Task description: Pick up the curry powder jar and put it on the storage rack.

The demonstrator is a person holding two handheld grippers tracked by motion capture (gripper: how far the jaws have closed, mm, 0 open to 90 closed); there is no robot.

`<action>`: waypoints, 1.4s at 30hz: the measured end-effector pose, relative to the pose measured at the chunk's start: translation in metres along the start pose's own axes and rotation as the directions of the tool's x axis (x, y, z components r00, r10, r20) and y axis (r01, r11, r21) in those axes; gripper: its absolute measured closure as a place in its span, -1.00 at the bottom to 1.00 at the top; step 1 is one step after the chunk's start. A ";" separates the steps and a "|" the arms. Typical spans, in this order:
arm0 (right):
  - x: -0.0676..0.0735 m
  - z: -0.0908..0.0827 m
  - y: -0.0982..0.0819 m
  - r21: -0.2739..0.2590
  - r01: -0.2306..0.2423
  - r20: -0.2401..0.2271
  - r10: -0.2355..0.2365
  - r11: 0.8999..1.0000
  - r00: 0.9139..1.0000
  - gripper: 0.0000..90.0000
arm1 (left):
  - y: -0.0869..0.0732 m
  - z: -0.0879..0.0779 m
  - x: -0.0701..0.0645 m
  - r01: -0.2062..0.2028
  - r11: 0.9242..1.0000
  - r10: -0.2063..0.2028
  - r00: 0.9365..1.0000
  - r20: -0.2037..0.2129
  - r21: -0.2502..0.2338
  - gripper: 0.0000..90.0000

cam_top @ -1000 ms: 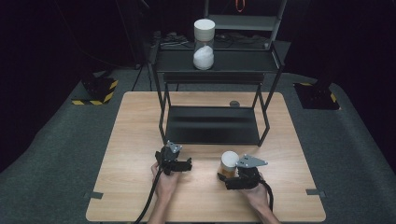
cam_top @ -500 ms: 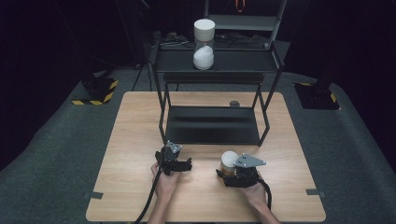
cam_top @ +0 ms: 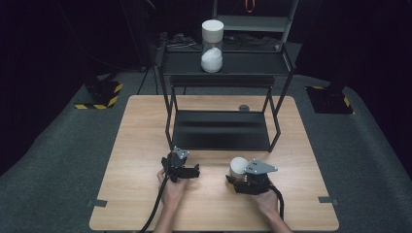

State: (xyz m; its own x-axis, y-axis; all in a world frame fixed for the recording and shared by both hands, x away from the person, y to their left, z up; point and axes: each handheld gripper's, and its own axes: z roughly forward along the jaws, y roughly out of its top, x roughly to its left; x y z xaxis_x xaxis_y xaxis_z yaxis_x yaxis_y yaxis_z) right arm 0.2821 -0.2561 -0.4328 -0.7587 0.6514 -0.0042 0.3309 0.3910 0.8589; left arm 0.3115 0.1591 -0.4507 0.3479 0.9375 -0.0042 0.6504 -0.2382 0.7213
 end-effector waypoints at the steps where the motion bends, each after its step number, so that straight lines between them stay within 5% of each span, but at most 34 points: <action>1: 0.000 0.000 0.001 0.002 0.002 0.001 -0.002 1.000 1.000 -0.29 | 0.000 0.000 0.000 0.000 1.000 0.000 1.000 0.000 0.000 -0.93; 15: -0.011 -0.012 0.026 -0.006 0.012 0.024 -0.011 1.000 1.000 -0.29 | 0.000 0.000 0.000 0.000 1.000 0.000 1.000 0.000 0.000 -0.93; 42: -0.056 -0.056 0.124 -0.022 -0.009 0.080 0.011 1.000 0.997 -0.29 | 0.000 0.000 0.000 0.000 1.000 0.000 1.000 0.000 0.000 -0.93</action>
State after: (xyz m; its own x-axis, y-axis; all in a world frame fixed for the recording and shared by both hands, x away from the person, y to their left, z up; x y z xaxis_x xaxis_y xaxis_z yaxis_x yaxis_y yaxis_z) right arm 0.3347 -0.2805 -0.2973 -0.7078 0.7055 -0.0361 0.3253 0.3709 0.8698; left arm 0.3115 0.1591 -0.4507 0.3478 0.9376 -0.0044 0.6505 -0.2380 0.7213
